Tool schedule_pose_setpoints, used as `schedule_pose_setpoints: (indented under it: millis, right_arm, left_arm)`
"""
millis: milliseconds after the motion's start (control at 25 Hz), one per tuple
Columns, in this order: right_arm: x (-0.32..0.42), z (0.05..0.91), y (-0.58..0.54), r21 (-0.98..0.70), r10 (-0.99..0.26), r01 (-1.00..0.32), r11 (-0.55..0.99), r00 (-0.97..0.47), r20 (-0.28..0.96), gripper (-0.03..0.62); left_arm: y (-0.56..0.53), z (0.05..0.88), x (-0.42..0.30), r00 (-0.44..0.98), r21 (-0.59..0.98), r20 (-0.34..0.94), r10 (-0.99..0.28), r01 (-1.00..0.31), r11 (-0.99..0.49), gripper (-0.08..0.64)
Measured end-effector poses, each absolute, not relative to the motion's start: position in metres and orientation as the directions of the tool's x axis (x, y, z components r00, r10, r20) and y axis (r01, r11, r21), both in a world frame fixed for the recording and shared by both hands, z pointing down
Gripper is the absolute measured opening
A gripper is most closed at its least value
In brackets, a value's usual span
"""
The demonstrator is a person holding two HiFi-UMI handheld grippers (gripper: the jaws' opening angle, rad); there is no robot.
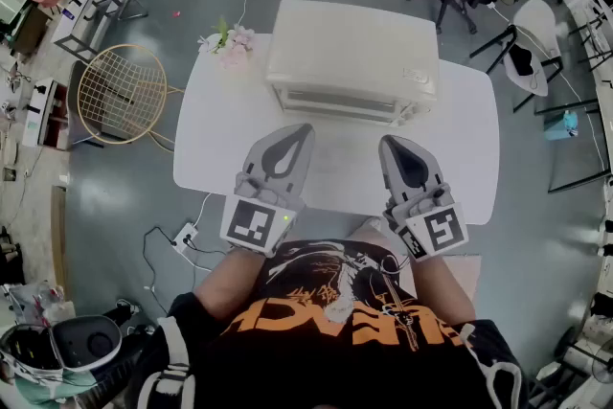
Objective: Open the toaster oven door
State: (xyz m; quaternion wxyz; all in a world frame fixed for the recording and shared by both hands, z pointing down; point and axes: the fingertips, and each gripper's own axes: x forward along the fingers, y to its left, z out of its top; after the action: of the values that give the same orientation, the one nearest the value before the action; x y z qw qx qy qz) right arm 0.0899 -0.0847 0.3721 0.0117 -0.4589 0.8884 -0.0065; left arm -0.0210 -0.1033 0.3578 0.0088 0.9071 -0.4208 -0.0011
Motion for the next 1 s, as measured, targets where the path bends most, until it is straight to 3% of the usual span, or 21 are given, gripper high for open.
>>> schedule_pose_setpoints:
  millis: [640, 880, 920, 1000]
  right_arm:
    - [0.084, 0.374, -0.088, -0.052, -0.793, -0.792, 0.609, -0.608, -0.025, 0.014]
    - [0.082, 0.379, -0.089, -0.058, -0.792, -0.79, 0.61, -0.61, -0.015, 0.014]
    - [0.082, 0.379, -0.089, -0.058, -0.792, -0.79, 0.61, -0.611, -0.013, 0.014]
    - [0.082, 0.379, -0.089, -0.06, -0.793, -0.791, 0.609, -0.61, -0.009, 0.014]
  left_arm:
    - [-0.104, 0.361, -0.024, 0.638, 0.012, 0.019, -0.77, -0.77, -0.638, 0.021]
    - [-0.117, 0.395, -0.035, 0.636, 0.006, 0.135, -0.76, -0.767, -0.641, 0.025]
    - [-0.121, 0.401, -0.038, 0.628, 0.006, 0.161, -0.761, -0.772, -0.636, 0.039]
    - [-0.128, 0.412, -0.043, 0.606, 0.001, 0.2, -0.77, -0.786, -0.619, 0.135]
